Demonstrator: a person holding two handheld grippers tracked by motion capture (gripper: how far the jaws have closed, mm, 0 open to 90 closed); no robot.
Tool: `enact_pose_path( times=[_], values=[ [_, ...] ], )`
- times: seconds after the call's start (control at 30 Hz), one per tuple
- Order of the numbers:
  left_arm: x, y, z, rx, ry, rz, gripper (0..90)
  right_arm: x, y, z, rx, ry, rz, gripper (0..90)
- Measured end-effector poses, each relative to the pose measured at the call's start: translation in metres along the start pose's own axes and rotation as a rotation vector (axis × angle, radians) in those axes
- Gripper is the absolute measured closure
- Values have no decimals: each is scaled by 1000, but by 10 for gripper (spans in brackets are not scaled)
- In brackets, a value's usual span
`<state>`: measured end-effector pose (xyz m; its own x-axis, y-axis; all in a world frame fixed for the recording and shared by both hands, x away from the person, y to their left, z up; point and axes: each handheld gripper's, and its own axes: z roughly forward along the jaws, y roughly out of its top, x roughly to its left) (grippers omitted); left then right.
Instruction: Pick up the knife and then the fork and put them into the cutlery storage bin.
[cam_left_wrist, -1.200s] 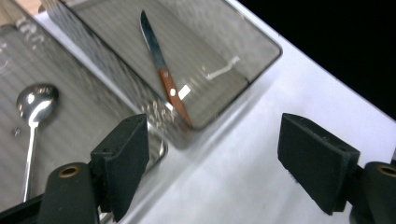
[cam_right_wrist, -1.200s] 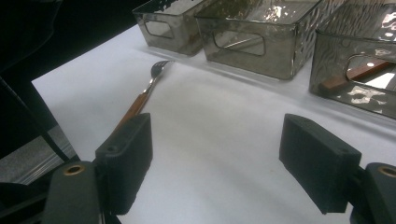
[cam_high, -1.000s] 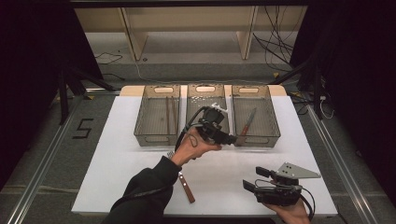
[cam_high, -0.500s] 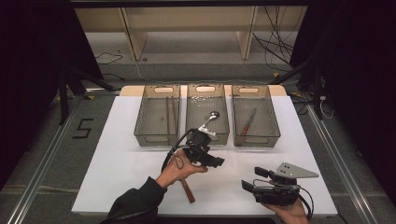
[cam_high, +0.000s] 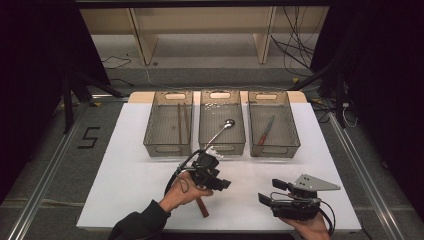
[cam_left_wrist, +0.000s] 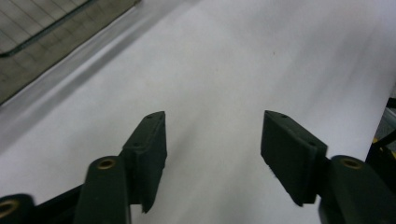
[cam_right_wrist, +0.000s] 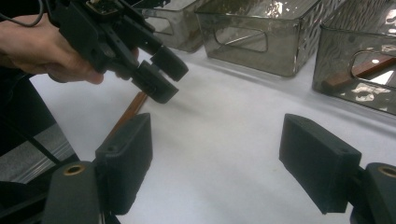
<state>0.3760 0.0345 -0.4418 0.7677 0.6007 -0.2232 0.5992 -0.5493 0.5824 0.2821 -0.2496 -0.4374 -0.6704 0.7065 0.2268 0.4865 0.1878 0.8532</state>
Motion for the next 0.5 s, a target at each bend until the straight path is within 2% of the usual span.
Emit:
enact_pose_path(
  times=[0.2, 0.3, 0.5],
  values=[
    [-4, -14, -2, 50, -5, 54, 632, 0, 0, 0, -3, -1, 1, 264],
    [-6, -22, -2, 73, 8, 71, 732, 1, 0, 0, 2, 0, 1, 264],
    [-9, -39, -1, 120, 8, 80, 857, 1, 0, 0, 4, 1, 1, 264]
  ],
)
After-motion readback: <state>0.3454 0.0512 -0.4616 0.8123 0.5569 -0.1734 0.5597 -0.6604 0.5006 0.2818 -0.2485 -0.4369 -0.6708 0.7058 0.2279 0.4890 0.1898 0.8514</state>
